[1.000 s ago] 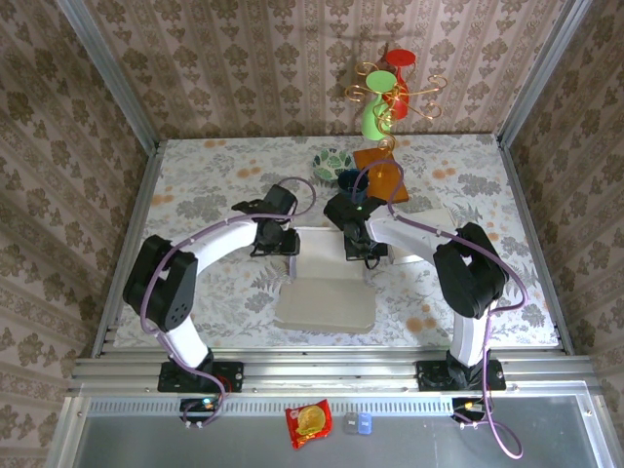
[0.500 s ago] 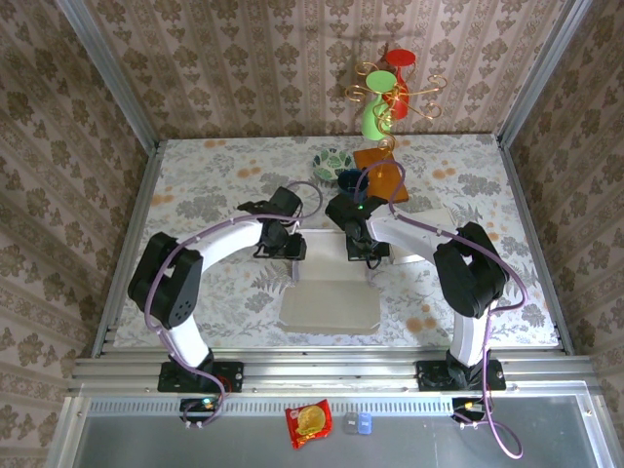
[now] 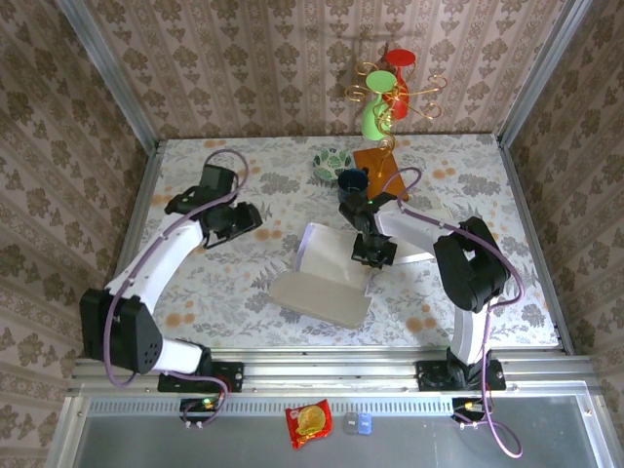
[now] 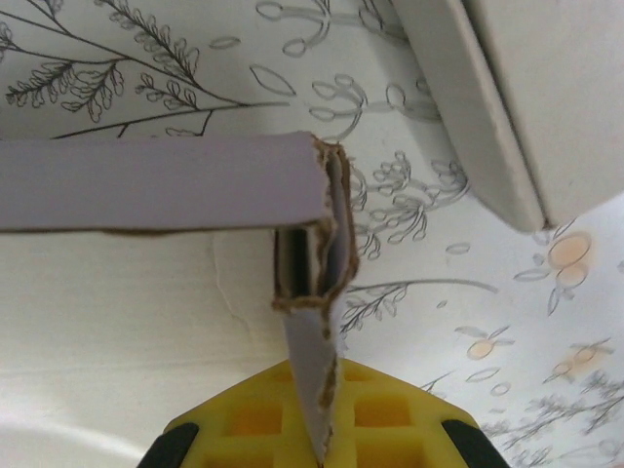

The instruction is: Fold the paper box

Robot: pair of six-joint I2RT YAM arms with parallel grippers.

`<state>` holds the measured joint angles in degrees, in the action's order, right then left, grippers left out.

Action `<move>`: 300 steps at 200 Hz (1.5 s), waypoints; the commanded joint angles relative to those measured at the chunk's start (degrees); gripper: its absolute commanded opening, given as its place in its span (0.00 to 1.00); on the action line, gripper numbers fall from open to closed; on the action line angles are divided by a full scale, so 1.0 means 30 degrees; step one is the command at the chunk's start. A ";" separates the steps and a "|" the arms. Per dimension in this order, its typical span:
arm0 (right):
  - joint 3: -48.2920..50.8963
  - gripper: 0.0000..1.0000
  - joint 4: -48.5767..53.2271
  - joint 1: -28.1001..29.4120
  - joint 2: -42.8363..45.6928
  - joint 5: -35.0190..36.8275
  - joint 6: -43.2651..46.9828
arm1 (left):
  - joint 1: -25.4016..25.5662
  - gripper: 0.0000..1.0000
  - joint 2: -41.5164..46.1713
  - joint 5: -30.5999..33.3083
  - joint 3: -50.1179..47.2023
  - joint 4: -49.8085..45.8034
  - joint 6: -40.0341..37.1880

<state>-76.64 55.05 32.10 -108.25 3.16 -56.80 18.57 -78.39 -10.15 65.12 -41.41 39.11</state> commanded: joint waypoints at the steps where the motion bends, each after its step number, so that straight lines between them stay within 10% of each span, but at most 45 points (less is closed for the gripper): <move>1: 0.0315 0.00 0.0483 0.0057 0.0619 -0.2158 -0.3861 | -0.0402 0.38 0.1144 -0.1407 -0.2220 -0.1870 0.1992; 99: 0.3757 0.00 -0.2593 0.1196 0.1746 -0.6071 -1.2756 | -0.1150 0.25 0.4412 -0.3674 -0.9238 0.1778 0.5222; 127: 0.4147 0.19 -0.3700 0.1853 0.1857 -0.6985 -1.3558 | 0.0360 0.24 0.2399 -0.4145 -0.9843 0.5292 0.6992; 177: 0.4261 0.45 -0.3550 0.1732 0.3733 -0.6754 -1.2311 | 0.1419 0.22 -0.0918 -0.4233 -0.9507 0.8975 0.7921; 225: 0.1809 0.40 -0.1857 -0.0068 0.5629 -0.2944 -0.5563 | 0.2328 0.21 -0.2240 -0.4124 -0.9111 1.0679 0.9081; 300: 0.1143 0.30 -0.4910 -0.3724 0.0691 -0.5008 -0.3372 | 0.3012 0.21 -0.3119 -0.3651 -0.9350 1.3502 1.0751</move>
<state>-71.59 41.10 20.84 -102.04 -10.52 -69.06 26.02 -86.67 -21.65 36.47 -4.10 69.14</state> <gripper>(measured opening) 0.305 0.211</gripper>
